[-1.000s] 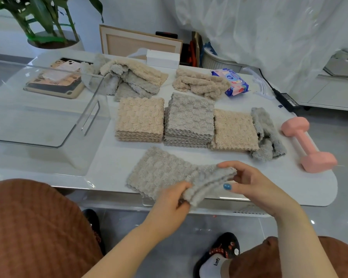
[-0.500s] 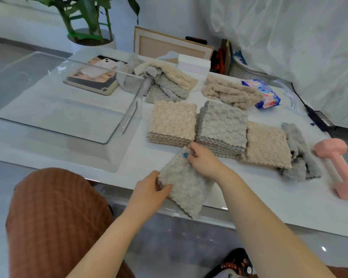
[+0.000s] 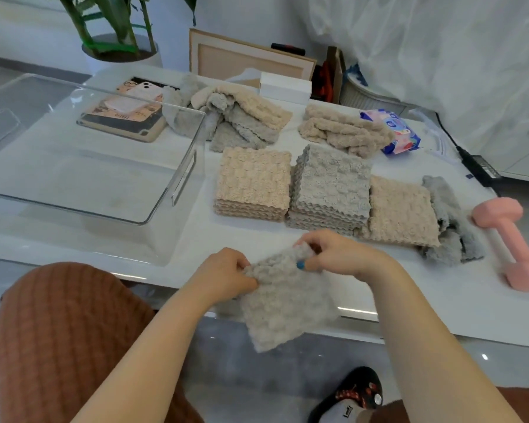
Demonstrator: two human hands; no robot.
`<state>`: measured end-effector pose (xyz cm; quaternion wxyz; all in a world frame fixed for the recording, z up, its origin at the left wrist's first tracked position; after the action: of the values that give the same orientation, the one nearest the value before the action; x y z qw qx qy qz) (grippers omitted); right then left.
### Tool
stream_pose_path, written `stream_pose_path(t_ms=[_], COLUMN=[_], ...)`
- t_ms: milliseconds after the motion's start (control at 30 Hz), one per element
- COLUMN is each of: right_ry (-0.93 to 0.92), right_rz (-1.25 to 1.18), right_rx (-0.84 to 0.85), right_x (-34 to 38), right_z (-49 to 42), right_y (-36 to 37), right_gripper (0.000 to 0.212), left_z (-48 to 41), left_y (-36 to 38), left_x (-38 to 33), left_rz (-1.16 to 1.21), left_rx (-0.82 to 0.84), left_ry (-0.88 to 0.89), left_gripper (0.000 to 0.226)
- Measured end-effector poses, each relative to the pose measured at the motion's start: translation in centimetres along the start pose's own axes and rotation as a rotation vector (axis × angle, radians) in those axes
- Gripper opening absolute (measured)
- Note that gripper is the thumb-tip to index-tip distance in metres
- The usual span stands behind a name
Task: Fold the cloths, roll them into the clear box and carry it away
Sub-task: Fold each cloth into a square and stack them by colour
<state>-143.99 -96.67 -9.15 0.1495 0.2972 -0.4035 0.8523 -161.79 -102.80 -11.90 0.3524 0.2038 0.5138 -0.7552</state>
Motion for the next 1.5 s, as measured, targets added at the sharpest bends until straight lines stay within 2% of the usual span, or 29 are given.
stream_pose_path(t_ms=[67, 133, 233, 300, 367, 467, 533, 567, 633, 700, 733, 767, 833, 900, 967, 1033, 1100, 1167, 1200, 1267, 1300, 1367, 1433, 1500], right_ry=[-0.021, -0.103, -0.362, -0.454, -0.397, -0.186, -0.067, -0.031, -0.011, -0.098, -0.169, -0.233, -0.267, -0.167, -0.096, -0.093, -0.107, -0.09, -0.052, 0.046, 0.07, 0.056, -0.013, -0.074], right_rz=[0.009, -0.015, -0.122, -0.158, -0.086, 0.09, 0.056, -0.012, -0.108, -0.114, -0.091, -0.049, 0.137, 0.36, 0.467, 0.48, 0.388, 0.098, -0.074, -0.325, -0.389, -0.397, -0.329, -0.235], right_rx=[-0.003, -0.206, -0.621, -0.671, -0.639, -0.48, -0.481, -0.541, -0.735, -0.912, -0.941, -0.915, -0.756, -0.605, -0.541, -0.524, -0.552, -0.71, -0.802, -0.89, -0.881, -0.813, -0.72, -0.67], right_x=[-0.3, 0.0, 0.9, 0.2, -2.3, -7.6, -9.8, -10.1, -9.8, -8.0, -6.9, -6.0, -5.7, -7.2, -9.1, -9.6, -9.3, -9.2, -9.6, -10.8, -11.2, -11.0, -10.3, -9.4], right_z=[2.6, 5.0, 8.9, 10.0, 8.9, 6.2, 6.2, 6.6, 7.5, 7.7, 7.4, 6.7, 4.7, 3.2, 2.5, 2.2, 2.4, 3.2, 3.7, 4.3, 4.3, 4.1, 3.8, 3.6], right_y=[-1.2, -3.6, -7.8, -8.1, -6.1, -0.3, 1.1, 0.8, -0.9, -2.4, -2.6, -2.4, -0.7, 1.4, 2.7, 2.8, 2.5, 1.7, 1.3, 1.1, 1.1, 1.1, 1.2, 1.3], right_gripper=[0.015, 0.019, 0.025, 0.03, 0.037, 0.048, 0.043, 0.041, 0.038, 0.03, 0.026, 0.03, 0.049, 0.066, 0.071, 0.072, 0.059, 0.033, 0.024, 0.023, 0.019, 0.013, 0.022, 0.035], left_z=[0.5, 1.4, 3.3, 3.7, 2.5, 0.7, 0.6, 0.5, 0.3, 0.6, 0.6, 0.4, -0.3, -1.3, -2.0, -1.9, -1.9, -1.6, -1.2, -0.7, -0.6, -1.0, -1.7, -2.2], left_y=[-0.6, -1.6, -3.3, -3.1, -0.8, 3.9, 4.7, 4.2, 2.3, 1.0, 1.3, 2.3, 5.8, 8.7, 9.7, 9.7, 9.3, 8.5, 7.6, 5.4, 4.5, 3.7, 4.7, 6.1], left_x=[-2.3, -5.4, -9.2, -9.9, -8.6, -4.2, -2.4, -2.4, -3.5, -5.8, -6.7, -7.5, -7.6, -5.8, -4.2, -4.1, -4.2, -4.5, -4.9, -5.4, -5.2, -4.6, -4.2, -4.8], left_rz=[0.026, 0.141, 0.263, 0.232, 0.127, -0.212, -0.203, -0.138, -0.088, -0.066, -0.068, -0.115, -0.341, -0.51, -0.535, -0.541, -0.517, -0.393, -0.29, -0.052, 0.016, -0.007, -0.09, -0.057], left_rx=[-0.059, -0.205, -0.393, -0.415, -0.317, -0.031, 0.083, 0.045, -0.16, -0.406, -0.469, -0.474, -0.364, -0.214, -0.189, -0.195, -0.174, -0.195, -0.245, -0.413, -0.478, -0.489, -0.356, -0.281], left_ry=[0.132, 0.338, 0.65, 0.746, 0.714, 0.554, 0.44, 0.408, 0.41, 0.502, 0.56, 0.611, 0.639, 0.52, 0.441, 0.442, 0.45, 0.422, 0.408, 0.348, 0.291, 0.18, 0.113, 0.155], left_gripper=[0.015, 0.018, 0.021, 0.022, 0.026, 0.029, 0.03, 0.035, 0.037, 0.026, 0.021, 0.023, 0.047, 0.068, 0.071, 0.069, 0.072, 0.065, 0.051, 0.017, 0.015, 0.025, 0.037, 0.045])
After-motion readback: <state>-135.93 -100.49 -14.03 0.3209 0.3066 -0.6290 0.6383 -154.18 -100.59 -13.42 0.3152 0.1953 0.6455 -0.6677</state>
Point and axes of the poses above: each hand's wrist, its own z-axis away from the middle knuckle, its own y-axis out of the palm, x = y × z, the point moved 6 cm from there along -z, towards the middle knuckle, and after that the axes turned 5 degrees about -x, right-handed, at the moved point
